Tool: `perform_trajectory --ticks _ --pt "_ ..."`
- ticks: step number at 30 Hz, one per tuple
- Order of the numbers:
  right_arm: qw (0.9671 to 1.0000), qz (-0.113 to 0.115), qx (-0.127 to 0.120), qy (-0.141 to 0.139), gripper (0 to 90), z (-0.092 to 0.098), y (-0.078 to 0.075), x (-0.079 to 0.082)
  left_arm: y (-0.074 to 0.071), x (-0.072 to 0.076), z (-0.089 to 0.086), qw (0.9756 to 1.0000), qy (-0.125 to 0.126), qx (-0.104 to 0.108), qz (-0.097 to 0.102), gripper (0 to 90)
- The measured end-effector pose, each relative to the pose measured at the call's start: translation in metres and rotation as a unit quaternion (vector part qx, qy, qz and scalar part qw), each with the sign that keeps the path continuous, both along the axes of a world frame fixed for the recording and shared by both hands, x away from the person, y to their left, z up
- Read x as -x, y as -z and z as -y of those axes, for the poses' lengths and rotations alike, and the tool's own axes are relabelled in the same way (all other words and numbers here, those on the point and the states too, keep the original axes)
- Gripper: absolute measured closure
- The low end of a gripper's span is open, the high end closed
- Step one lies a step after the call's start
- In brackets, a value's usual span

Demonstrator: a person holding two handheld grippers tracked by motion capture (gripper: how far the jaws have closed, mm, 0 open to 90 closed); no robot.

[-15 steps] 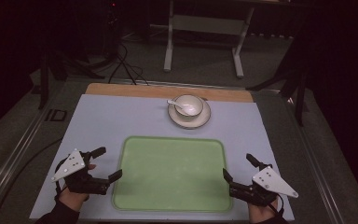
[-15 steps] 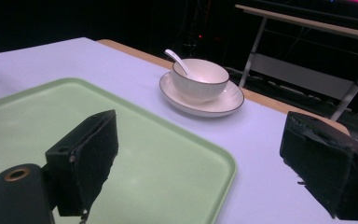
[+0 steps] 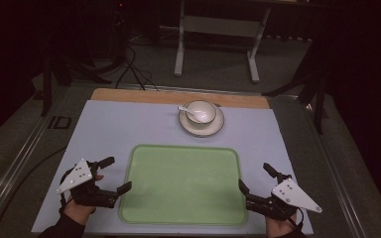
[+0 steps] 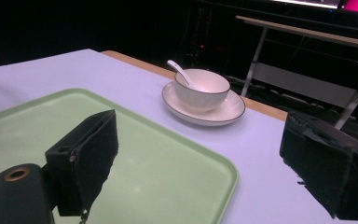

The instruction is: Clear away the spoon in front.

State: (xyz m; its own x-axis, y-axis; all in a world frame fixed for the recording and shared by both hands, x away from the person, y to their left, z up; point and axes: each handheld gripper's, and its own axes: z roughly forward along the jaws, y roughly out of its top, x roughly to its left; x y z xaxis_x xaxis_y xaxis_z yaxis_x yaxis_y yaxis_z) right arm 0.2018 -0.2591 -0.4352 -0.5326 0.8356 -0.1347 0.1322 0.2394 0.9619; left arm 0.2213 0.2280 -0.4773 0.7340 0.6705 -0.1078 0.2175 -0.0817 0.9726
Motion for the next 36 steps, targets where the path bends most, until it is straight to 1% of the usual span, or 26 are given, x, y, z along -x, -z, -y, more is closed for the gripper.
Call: perform_trajectory --ticks 1,3,5,7,9,10,11,12,13,14,15,16,17,18,19,20,22,23,25,26,31,33,34,36 --pt "1.0 0.0 -0.001 0.0 11.2 0.0 0.0 0.0 0.0 0.0 0.001 1.0 0.001 -0.001 0.0 0.0" --pt "1.0 -0.001 0.0 0.0 11.2 0.0 0.0 0.0 -0.003 0.0 0.004 0.9998 0.021 0.005 0.001 0.0" --pt "1.0 -0.002 -0.001 -0.002 11.2 0.0 -0.001 0.0 -0.007 0.001 0.008 0.9996 0.029 0.002 -0.005 0.0" --pt "1.0 -0.001 -0.002 -0.001 11.2 -0.001 -0.001 0.001 -0.013 0.0 0.012 0.9992 0.036 0.004 -0.014 0.0" --pt "1.0 0.002 -0.004 -0.003 11.2 -0.002 -0.002 0.002 -0.018 -0.001 0.015 0.9991 0.038 0.012 -0.018 0.0" --pt "1.0 0.002 -0.003 -0.003 11.2 -0.002 -0.002 0.003 -0.023 -0.003 0.017 0.9987 0.041 0.02 -0.022 0.0" --pt "1.0 0.003 -0.005 -0.004 11.2 -0.002 -0.002 0.003 -0.028 -0.004 0.018 0.9984 0.046 0.025 -0.021 0.0" --pt "1.0 0.003 -0.006 -0.005 11.2 -0.003 -0.002 0.003 -0.032 -0.005 0.02 0.9984 0.049 0.023 -0.015 0.0" --pt "1.0 0.002 -0.005 -0.005 11.2 -0.003 -0.002 0.003 -0.036 -0.005 0.021 0.9985 0.05 0.021 -0.007 0.0" --pt "1.0 0.003 -0.005 -0.004 11.1 -0.003 -0.002 0.003 -0.041 -0.006 0.024 0.9985 0.054 0.014 0.001 0.0" --pt "1.0 0.002 -0.006 -0.005 11.1 -0.003 -0.002 0.003 -0.047 -0.007 0.027 0.998 0.061 0.009 0.009 0.0" --pt "1.0 0.001 -0.005 -0.006 11.1 -0.003 -0.002 0.003 -0.051 -0.008 0.03 0.9977 0.066 0.009 0.015 0.0" --pt "1.0 0.003 -0.004 -0.006 11.1 -0.003 -0.003 0.003 -0.051 -0.008 0.03 0.9977 0.066 0.009 0.015 0.0" --pt "1.0 0.003 -0.005 -0.006 11.1 -0.003 -0.003 0.003 -0.059 -0.012 0.035 0.997 0.075 0.012 0.015 0.0" --pt "1.0 0.003 -0.006 -0.006 11.1 -0.003 -0.003 0.003 -0.059 -0.012 0.035 0.997 0.075 0.012 0.015 0.0" --pt "1.0 0.003 -0.006 -0.005 11.1 -0.003 -0.003 0.003 -0.069 -0.02 0.041 0.9966 0.081 0.013 0.004 0.0" --pt "1.0 0.004 -0.007 -0.006 11.1 -0.003 -0.003 0.003 -0.071 -0.022 0.042 0.9965 0.082 0.017 0.004 0.0" --pt "1.0 0.005 -0.006 -0.006 11.1 -0.003 -0.003 0.003 -0.078 -0.03 0.047 0.9957 0.09 0.023 0.004 0.0" --pt "1.0 0.004 -0.004 -0.006 11.1 -0.004 -0.003 0.003 -0.083 -0.038 0.053 0.9959 0.088 0.015 0.007 0.0" --pt "1.0 0.005 -0.005 -0.007 11.1 -0.004 -0.003 0.003 -0.085 -0.041 0.055 0.9955 0.093 0.016 0.007 0.0" --pt "0.9999 0.004 -0.006 -0.009 11.1 -0.003 -0.003 0.003 -0.088 -0.063 0.068 0.9954 0.094 0.015 -0.01 0.0" --pt "0.9999 0.004 -0.006 -0.008 11.1 -0.003 -0.003 0.003 -0.088 -0.063 0.068 0.9954 0.094 0.015 -0.01 0.0" --pt "0.9999 0.004 -0.007 -0.009 11.1 -0.003 -0.003 0.003 -0.089 -0.076 0.074 0.9956 0.09 0.013 -0.021 0.0" --pt "0.9999 0.005 -0.007 -0.012 11.1 -0.003 -0.003 0.003 -0.09 -0.085 0.077 0.9954 0.09 0.012 -0.029 0.0"
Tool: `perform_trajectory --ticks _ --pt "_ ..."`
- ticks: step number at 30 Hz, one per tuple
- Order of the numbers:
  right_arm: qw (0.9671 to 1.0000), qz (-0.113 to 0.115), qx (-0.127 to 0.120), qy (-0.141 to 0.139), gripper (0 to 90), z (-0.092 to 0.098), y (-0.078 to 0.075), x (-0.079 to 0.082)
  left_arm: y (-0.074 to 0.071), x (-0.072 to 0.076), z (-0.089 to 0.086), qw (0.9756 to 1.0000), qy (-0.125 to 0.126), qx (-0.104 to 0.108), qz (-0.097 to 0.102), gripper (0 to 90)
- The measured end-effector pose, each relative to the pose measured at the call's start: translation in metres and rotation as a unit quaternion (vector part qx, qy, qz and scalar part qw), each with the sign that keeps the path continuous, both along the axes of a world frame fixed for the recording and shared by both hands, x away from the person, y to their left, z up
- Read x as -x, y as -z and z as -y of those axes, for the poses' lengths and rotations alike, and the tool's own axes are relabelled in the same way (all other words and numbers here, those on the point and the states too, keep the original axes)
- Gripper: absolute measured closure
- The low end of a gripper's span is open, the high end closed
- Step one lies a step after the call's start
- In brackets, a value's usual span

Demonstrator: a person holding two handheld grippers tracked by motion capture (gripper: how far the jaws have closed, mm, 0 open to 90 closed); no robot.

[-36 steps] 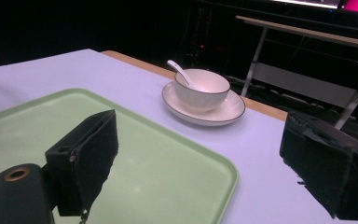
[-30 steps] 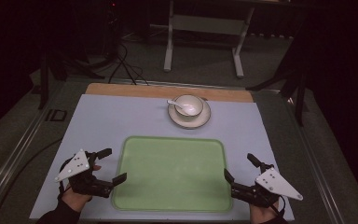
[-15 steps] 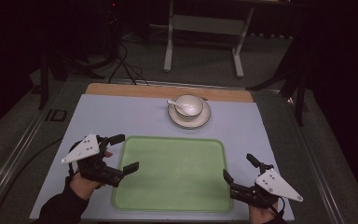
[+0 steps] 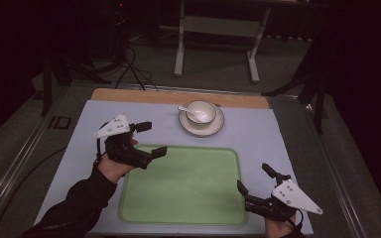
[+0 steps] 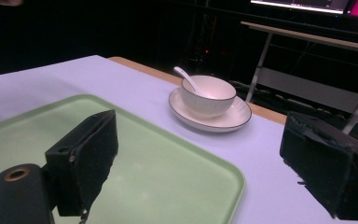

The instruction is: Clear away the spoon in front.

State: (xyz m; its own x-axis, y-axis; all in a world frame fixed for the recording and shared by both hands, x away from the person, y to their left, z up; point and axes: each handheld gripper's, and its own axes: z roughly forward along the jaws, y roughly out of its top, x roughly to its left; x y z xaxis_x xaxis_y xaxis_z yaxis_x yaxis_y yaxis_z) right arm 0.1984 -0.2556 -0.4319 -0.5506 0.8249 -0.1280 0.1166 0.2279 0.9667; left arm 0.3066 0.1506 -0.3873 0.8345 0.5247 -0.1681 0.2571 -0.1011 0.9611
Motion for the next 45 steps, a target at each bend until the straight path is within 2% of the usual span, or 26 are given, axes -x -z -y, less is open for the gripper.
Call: perform_trajectory --ticks 2,8,11,14,15,20,27,31,36,38,40,45 --pt "1.0 0.001 0.0 -0.001 11.2 0.0 0.0 0.0 -0.001 -0.009 0.004 1.0 -0.001 -0.003 -0.009 0.0" --pt "1.0 -0.002 -0.002 -0.001 11.1 0.0 0.0 0.0 -0.002 -0.03 0.015 0.9998 -0.011 -0.007 -0.017 0.0" --pt "1.0 -0.003 -0.001 -0.002 11.2 0.0 0.0 0.0 0.002 -0.047 0.024 0.9993 -0.025 -0.008 -0.026 0.0" --pt "1.0 -0.004 0.0 -0.004 11.2 0.0 0.001 -0.001 0.008 -0.06 0.029 0.9985 -0.035 0.004 -0.043 0.0" --pt "1.0 -0.004 0.0 -0.004 11.2 0.0 0.001 -0.001 0.008 -0.06 0.029 0.9985 -0.035 0.004 -0.043 0.0" --pt "1.0 -0.005 0.0 -0.004 11.2 -0.001 0.001 -0.001 0.023 -0.083 0.037 0.996 -0.055 0.017 -0.069 0.0" --pt "1.0 -0.005 0.0 -0.007 11.2 0.0 0.001 -0.001 0.048 -0.114 0.047 0.9898 -0.076 0.038 -0.114 0.6" --pt "0.9999 -0.006 0.0 -0.009 11.2 0.0 0.002 -0.001 0.061 -0.128 0.051 0.985 -0.081 0.058 -0.141 1.6" --pt "0.9999 -0.009 0.002 -0.012 11.2 -0.001 0.002 -0.001 0.075 -0.145 0.053 0.9762 -0.097 0.075 -0.179 5.1" --pt "0.9999 -0.011 0.001 -0.013 11.2 -0.001 0.002 -0.001 0.081 -0.151 0.052 0.9713 -0.111 0.087 -0.192 6.8" --pt "0.9998 -0.011 0.001 -0.014 11.2 -0.001 0.002 -0.001 0.087 -0.156 0.051 0.9651 -0.121 0.102 -0.209 9.6" --pt "0.9998 -0.013 0.002 -0.018 11.2 -0.001 0.002 0.0 0.101 -0.167 0.052 0.953 -0.15 0.112 -0.238 17.9"
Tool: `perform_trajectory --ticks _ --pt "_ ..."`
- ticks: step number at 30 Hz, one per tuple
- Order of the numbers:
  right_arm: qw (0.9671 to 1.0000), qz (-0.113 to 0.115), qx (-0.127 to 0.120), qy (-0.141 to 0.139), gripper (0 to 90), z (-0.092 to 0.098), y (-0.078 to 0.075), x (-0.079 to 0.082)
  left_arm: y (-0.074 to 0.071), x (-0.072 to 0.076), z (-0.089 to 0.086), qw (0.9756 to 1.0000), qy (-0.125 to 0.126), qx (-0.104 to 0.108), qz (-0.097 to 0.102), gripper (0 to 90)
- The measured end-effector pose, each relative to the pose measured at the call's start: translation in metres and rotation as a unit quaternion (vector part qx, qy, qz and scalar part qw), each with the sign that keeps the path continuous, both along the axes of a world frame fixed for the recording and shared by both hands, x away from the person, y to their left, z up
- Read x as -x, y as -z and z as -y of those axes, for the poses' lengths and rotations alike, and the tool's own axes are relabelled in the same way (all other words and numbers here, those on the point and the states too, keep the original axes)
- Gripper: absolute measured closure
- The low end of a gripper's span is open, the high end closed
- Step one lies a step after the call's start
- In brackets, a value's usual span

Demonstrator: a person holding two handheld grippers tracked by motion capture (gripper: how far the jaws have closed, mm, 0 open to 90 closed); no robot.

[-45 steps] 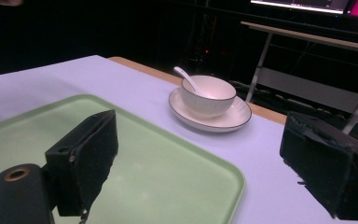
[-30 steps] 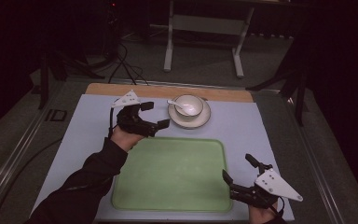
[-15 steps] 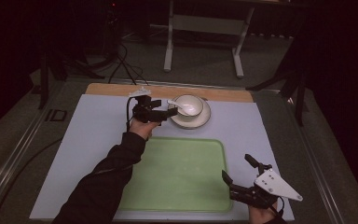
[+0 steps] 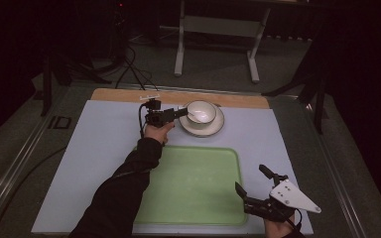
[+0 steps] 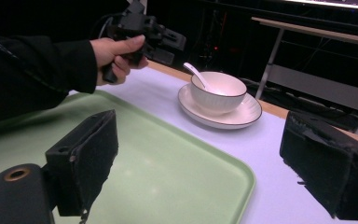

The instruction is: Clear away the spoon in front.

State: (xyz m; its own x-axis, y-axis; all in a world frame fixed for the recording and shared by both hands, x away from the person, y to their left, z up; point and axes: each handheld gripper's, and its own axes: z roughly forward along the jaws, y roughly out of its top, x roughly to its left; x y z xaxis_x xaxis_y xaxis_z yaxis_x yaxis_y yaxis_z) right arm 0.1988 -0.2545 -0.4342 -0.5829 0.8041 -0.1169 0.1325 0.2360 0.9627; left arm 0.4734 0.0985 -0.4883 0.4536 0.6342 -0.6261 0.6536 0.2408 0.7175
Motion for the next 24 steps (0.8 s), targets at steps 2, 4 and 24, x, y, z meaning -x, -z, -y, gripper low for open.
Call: perform_trajectory --ticks 2,4,24 --pt "1.0 -0.001 -0.001 -0.001 11.2 0.0 0.0 0.0 0.006 -0.004 0.002 0.9998 -0.016 0.003 -0.01 22.7" --pt "1.0 -0.002 -0.002 -0.001 11.2 0.0 0.0 0.0 0.01 -0.007 0.004 0.9996 -0.024 0.007 -0.016 26.2" --pt "0.9999 -0.014 -0.01 -0.003 11.3 0.003 0.002 -0.002 0.031 -0.03 0.016 0.9954 -0.076 0.044 -0.039 59.9"
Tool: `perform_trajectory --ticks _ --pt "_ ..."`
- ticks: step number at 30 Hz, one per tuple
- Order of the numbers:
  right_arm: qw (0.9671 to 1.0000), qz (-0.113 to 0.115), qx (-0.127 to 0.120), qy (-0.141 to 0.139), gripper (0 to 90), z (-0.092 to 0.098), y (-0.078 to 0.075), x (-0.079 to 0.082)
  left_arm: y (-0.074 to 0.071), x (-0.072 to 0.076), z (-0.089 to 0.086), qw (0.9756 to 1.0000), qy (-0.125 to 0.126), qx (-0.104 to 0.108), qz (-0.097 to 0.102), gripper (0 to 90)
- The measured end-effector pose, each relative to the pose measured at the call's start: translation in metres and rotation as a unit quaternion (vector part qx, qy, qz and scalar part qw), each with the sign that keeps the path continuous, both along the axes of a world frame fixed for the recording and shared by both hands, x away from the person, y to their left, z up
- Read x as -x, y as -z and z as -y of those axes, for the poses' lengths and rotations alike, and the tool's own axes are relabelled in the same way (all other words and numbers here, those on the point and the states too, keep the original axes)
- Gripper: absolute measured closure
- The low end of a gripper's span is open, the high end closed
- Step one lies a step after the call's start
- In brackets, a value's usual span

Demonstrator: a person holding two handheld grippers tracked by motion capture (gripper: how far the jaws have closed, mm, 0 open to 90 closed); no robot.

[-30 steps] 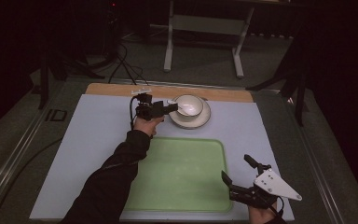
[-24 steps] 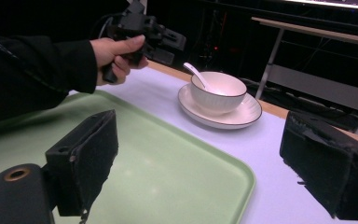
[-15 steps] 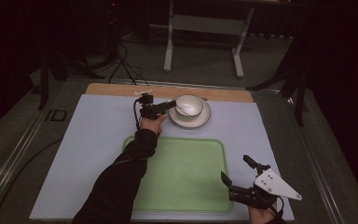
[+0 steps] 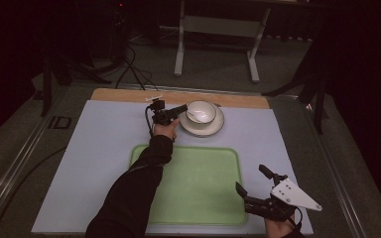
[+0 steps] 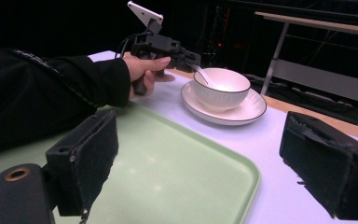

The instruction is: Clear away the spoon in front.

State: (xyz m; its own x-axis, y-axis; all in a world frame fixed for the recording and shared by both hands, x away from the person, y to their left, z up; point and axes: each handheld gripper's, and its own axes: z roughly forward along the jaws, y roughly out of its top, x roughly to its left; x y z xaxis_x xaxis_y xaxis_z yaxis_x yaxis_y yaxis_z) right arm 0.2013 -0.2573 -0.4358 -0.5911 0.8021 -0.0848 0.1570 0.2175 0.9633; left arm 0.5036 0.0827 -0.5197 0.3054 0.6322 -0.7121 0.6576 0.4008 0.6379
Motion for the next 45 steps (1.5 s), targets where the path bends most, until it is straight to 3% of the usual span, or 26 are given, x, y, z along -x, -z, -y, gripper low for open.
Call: perform_trajectory --ticks 8,15,20,29,37,45 --pt "1.0 -0.001 -0.001 -0.001 11.4 0.0 0.0 0.0 0.004 -0.004 0.004 0.9999 0.002 0.013 -0.006 71.4" --pt "1.0 -0.002 -0.002 -0.002 11.4 0.001 0.0 -0.001 0.001 -0.001 0.007 0.9999 -0.006 0.001 0.01 76.9" --pt "1.0 -0.002 -0.002 -0.003 11.4 0.0 0.0 -0.001 -0.007 0.002 0.008 0.9997 0.006 0.012 0.022 82.9" --pt "1.0 0.002 -0.003 -0.003 11.4 0.0 0.0 -0.001 -0.018 0.005 0.018 0.9989 0.029 -0.012 0.034 84.7" --pt "1.0 0.0 -0.004 -0.003 11.4 0.001 0.0 -0.001 -0.041 0.009 0.008 0.9978 0.028 -0.022 0.055 84.8" --pt "1.0 0.004 -0.004 -0.002 11.4 0.0 0.0 -0.001 -0.073 0.023 -0.006 0.9955 0.049 -0.03 0.075 84.8"
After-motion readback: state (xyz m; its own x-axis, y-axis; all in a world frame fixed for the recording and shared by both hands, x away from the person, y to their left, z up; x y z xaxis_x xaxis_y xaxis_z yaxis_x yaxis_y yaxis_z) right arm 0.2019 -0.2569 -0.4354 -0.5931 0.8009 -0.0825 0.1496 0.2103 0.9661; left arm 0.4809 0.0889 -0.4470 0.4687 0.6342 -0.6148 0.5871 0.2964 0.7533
